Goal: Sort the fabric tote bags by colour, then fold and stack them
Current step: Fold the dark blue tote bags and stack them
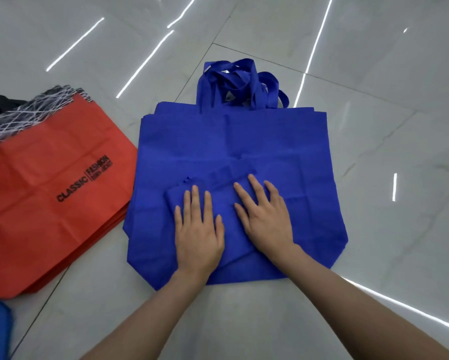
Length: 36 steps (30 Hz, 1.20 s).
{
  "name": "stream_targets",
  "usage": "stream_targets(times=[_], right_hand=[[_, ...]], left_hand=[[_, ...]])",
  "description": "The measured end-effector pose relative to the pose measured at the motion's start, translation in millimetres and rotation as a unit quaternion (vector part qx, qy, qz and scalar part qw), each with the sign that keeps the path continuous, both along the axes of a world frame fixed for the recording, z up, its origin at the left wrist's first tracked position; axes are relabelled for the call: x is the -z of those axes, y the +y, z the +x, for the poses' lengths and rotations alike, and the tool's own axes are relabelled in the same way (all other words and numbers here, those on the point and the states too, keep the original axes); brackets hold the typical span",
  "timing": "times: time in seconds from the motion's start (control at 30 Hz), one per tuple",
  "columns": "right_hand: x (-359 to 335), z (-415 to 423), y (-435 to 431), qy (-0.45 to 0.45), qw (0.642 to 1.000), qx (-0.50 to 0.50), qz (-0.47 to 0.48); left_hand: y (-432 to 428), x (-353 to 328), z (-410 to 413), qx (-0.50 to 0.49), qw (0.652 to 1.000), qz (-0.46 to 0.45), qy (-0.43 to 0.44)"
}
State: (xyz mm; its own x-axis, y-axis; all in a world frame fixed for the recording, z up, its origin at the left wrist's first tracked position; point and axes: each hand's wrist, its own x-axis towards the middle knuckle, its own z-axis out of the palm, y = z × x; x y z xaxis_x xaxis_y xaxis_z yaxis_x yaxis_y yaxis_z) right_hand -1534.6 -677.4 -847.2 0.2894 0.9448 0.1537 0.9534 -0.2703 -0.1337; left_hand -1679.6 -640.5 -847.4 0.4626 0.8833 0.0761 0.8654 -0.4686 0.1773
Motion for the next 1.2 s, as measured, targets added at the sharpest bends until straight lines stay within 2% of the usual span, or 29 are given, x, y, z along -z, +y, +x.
stream_targets(times=[0.13, 0.33, 0.47, 0.53, 0.6, 0.67, 0.73, 0.8, 0.87, 0.9, 0.97, 1.07, 1.2], right_hand=[[-1.2, 0.3, -2.0, 0.013, 1.000, 0.010, -0.014], [-5.8, -2.5, -13.8, 0.020, 0.999, 0.018, -0.035], [-8.7, -7.4, -45.3, 0.002, 0.995, 0.089, -0.050], [-13.8, -13.4, -46.2, 0.019, 0.990, 0.130, -0.055], [-20.7, -20.2, -43.1, 0.076, 0.981, 0.173, -0.034], [-28.1, -22.8, -44.3, 0.192, 0.954, 0.226, -0.046], [-31.6, -22.0, -51.0, 0.297, 0.917, 0.261, -0.043], [-34.9, -19.2, -58.6, 0.361, 0.894, 0.265, -0.013], [-38.6, -16.8, -65.8, 0.381, 0.888, 0.255, 0.020], [-40.7, -16.6, -69.6, 0.378, 0.891, 0.249, 0.034], [-46.4, -18.3, -77.4, 0.353, 0.903, 0.235, 0.064], [-53.8, -18.9, -93.4, 0.298, 0.918, 0.236, 0.109], [-58.6, -1.1, -130.7, 0.255, 0.910, 0.296, 0.136]], left_hand=[[2.9, 1.1, -1.8, 0.000, 1.000, -0.013, 0.019], [-26.3, 6.9, -17.1, 0.067, 0.997, -0.015, 0.021], [-21.5, 7.0, -16.3, 0.086, 0.996, -0.023, 0.025], [-21.3, 3.3, -15.9, 0.053, 0.998, -0.036, -0.007], [-24.1, -7.6, -12.8, -0.043, 0.994, -0.065, -0.079], [-24.3, -23.5, -10.0, -0.146, 0.965, -0.102, -0.192], [-19.6, -33.8, -14.1, -0.199, 0.914, -0.171, -0.309], [-13.3, -35.8, -23.0, -0.190, 0.861, -0.245, -0.404], [-14.2, -40.6, -30.5, -0.134, 0.830, -0.323, -0.434], [-17.6, -42.6, -32.8, -0.105, 0.826, -0.349, -0.430], [-26.0, -44.9, -33.1, -0.078, 0.834, -0.348, -0.421], [-38.0, -50.5, -22.7, -0.058, 0.867, -0.282, -0.407], [-63.9, -62.3, 7.1, 0.015, 0.895, -0.251, -0.368]])
